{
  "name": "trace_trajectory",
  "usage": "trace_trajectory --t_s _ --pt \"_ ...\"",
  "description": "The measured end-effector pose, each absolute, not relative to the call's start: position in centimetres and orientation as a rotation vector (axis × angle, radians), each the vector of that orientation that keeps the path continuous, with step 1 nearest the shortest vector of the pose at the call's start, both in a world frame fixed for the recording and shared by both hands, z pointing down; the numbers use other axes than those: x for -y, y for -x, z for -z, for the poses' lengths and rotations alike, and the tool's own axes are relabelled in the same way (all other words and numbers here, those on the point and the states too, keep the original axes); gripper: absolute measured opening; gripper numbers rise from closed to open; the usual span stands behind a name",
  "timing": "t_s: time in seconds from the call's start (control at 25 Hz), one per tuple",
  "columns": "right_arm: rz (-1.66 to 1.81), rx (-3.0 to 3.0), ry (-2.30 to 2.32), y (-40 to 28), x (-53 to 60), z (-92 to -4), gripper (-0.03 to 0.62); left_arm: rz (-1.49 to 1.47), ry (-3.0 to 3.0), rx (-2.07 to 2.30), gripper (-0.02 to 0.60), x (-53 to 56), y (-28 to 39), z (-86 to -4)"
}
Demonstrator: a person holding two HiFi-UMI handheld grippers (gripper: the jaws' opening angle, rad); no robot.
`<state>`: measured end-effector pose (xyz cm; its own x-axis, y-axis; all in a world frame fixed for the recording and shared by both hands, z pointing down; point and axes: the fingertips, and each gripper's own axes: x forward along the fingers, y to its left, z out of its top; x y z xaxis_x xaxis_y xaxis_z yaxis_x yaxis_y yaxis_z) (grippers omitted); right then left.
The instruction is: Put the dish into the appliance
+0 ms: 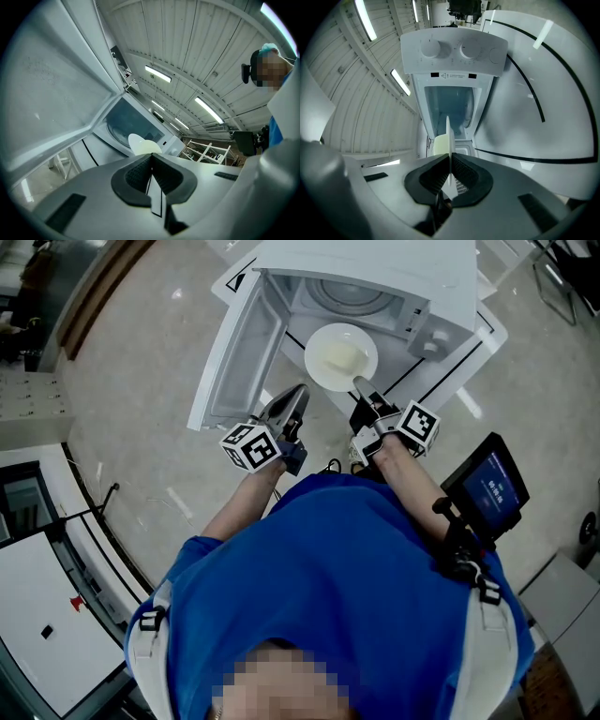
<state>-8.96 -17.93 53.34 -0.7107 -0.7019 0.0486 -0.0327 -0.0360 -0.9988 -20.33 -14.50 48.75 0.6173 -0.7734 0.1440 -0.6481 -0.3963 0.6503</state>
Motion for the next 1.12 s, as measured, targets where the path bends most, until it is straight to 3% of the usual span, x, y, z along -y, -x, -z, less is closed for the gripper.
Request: trace_trajectory --t_s 1.12 --pt "1.812 -1.584 0.941 5.9 19.9 -56.8 0.015 0.149 -2.125 1.059 0.006 12.9 17.5 -49.8"
